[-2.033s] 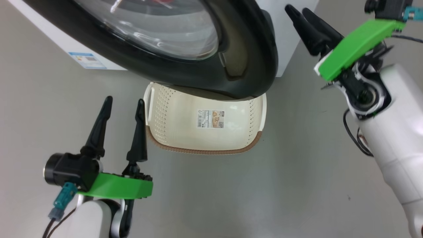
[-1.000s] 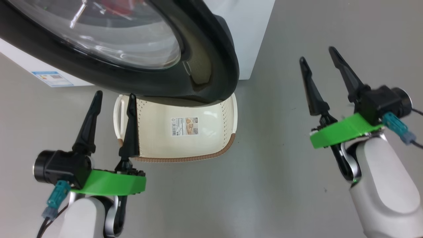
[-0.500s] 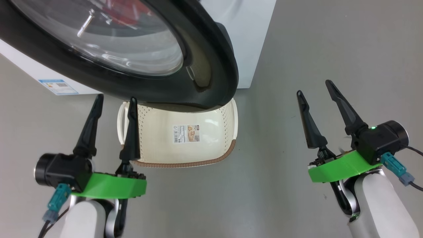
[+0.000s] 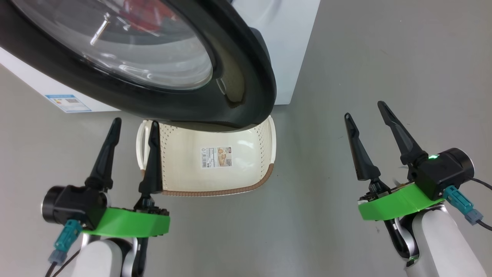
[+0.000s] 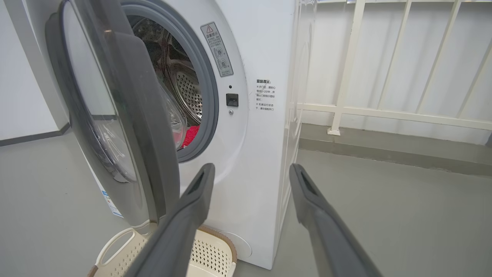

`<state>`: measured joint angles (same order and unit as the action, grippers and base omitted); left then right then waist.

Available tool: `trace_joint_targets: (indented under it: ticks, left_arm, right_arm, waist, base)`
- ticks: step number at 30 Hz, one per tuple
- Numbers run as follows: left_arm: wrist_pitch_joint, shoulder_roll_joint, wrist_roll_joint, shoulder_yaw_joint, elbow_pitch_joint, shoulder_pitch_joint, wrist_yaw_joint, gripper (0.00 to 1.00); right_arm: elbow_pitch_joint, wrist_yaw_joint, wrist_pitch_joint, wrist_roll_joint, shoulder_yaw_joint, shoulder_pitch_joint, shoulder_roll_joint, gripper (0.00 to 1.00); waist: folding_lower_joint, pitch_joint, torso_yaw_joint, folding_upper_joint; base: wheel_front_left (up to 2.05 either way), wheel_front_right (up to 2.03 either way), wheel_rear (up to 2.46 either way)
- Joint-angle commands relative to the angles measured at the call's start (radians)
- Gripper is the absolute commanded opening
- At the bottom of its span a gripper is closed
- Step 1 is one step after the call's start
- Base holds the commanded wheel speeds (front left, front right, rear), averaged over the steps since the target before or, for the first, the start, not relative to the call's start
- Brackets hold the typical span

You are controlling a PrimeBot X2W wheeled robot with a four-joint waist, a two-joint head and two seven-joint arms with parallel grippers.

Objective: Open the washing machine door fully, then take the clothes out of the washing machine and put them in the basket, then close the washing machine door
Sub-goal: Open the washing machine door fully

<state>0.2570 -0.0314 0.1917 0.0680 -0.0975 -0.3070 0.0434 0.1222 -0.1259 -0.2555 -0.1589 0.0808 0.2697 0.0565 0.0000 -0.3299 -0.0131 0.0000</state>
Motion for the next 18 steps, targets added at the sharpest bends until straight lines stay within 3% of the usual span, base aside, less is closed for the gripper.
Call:
trace_joint_targets:
  ticks: [1, 3, 4, 5, 6, 11, 14, 15, 18]
  left_arm:
    - [0.005, -0.019, -0.008, -0.036, 0.030, 0.003, 0.002, 1.00]
    - [0.005, -0.019, -0.010, -0.037, 0.031, 0.001, 0.002, 1.00]
    - [0.005, -0.019, -0.011, -0.037, 0.031, 0.001, 0.002, 1.00]
    - [0.005, -0.019, -0.012, -0.037, 0.031, 0.000, 0.002, 1.00]
    - [0.005, -0.019, -0.012, -0.036, 0.032, 0.000, 0.002, 1.00]
    - [0.005, -0.019, -0.011, -0.033, 0.035, -0.002, 0.001, 1.00]
    - [0.005, -0.019, 0.002, -0.027, 0.039, -0.006, -0.003, 1.00]
    - [0.005, -0.019, 0.009, -0.022, 0.044, -0.010, -0.005, 1.00]
    - [0.005, -0.019, 0.015, -0.012, 0.051, -0.017, -0.009, 1.00]
  right_arm:
    - [-0.029, -0.005, -0.006, -0.005, 0.027, -0.004, -0.006, 1.00]
    - [-0.026, -0.005, -0.006, -0.010, 0.029, -0.002, -0.006, 1.00]
    - [-0.025, -0.005, -0.006, -0.017, 0.030, 0.000, -0.006, 0.61]
    - [-0.023, -0.005, -0.006, -0.020, 0.031, 0.002, -0.006, 0.36]
    - [-0.020, -0.005, -0.006, -0.027, 0.035, 0.004, -0.006, 0.00]
    - [-0.003, -0.005, -0.006, -0.100, 0.043, 0.024, -0.006, 0.00]
    - [0.027, -0.005, -0.006, -0.335, 0.062, 0.055, -0.006, 0.00]
    - [0.050, -0.005, -0.006, -0.486, 0.076, 0.094, -0.006, 0.00]
    - [0.092, -0.005, -0.006, -0.657, 0.107, 0.164, -0.006, 0.00]
  waist:
    - [0.0000, -0.001, 0.000, 0.0000]
    - [0.0000, -0.002, -0.001, 0.0000]
    - [0.0000, -0.002, -0.001, 0.0000]
    - [0.0000, -0.003, -0.002, 0.0000]
    - [0.0000, -0.004, -0.003, 0.0000]
    - [0.0000, -0.011, -0.009, 0.0000]
    - [0.0000, -0.019, -0.017, 0.0000]
    - [0.0000, -0.027, -0.023, 0.0000]
    - [0.0000, -0.038, -0.034, 0.0000]
  base:
    - [0.00, 0.00, 0.00]
    - [0.00, 0.00, 0.00]
    - [0.00, 0.00, 0.00]
    - [0.00, 0.00, 0.00]
    - [0.00, 0.00, 0.00]
    - [0.00, 0.00, 0.00]
    - [0.00, 0.00, 0.00]
    - [0.00, 0.00, 0.00]
    - [0.00, 0.00, 0.00]
